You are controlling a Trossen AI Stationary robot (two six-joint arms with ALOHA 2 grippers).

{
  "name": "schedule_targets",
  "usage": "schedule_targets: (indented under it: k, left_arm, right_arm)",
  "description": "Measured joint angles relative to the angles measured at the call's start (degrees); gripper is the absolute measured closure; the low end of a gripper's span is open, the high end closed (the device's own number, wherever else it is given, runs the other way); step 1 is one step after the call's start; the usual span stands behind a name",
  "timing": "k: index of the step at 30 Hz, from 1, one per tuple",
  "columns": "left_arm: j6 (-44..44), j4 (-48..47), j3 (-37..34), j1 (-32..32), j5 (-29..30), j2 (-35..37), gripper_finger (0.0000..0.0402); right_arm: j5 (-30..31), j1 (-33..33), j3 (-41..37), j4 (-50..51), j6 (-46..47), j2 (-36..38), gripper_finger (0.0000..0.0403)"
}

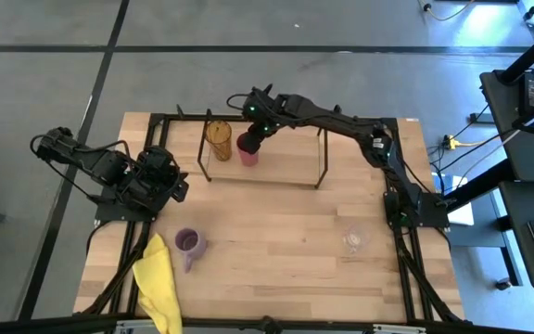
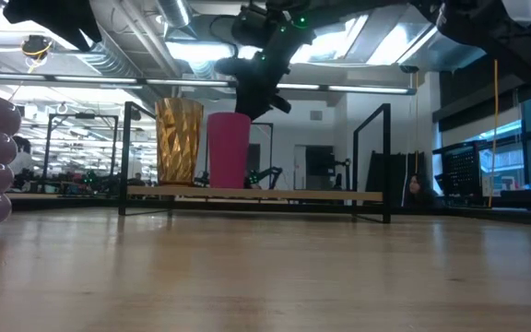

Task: Stack small to large cups/mugs on shelf
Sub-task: Put the red cup on the shelf

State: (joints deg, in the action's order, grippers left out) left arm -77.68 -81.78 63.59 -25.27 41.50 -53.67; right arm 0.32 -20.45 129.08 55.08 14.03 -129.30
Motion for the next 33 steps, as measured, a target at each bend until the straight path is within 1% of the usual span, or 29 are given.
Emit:
schedule_targets:
  k: [5, 10, 19, 28, 33]
  left_arm:
    - [-0.2, 0.0, 0.0, 0.0, -0.1, 0.0, 0.025]
    - [-0.2, 0.0, 0.0, 0.0, -0.1, 0.0, 0.025]
    - [0.1, 0.0, 0.0, 0.0, -0.3, 0.0, 0.025]
    - [0.2, 0.0, 0.0, 0.0, -0.3, 0.0, 0.025]
    - [0.2, 0.0, 0.0, 0.0, -0.3, 0.0, 0.025]
  right_arm:
    - [-0.2, 0.0, 0.0, -1.6, 0.3, -1.8, 0.0361]
    - [-1.4, 0.0, 0.3, -2.2, 0.3, -2.0, 0.0361]
    - [-1.4, -0.1, 4.2, -2.6, -1.0, -1.6, 0.0361]
    - [-1.4, -0.4, 3.8, 2.5, -1.2, -2.0, 0.0361]
    - [-0.8, -0.4, 3.8, 1.2, -1.2, -2.0, 0.0361]
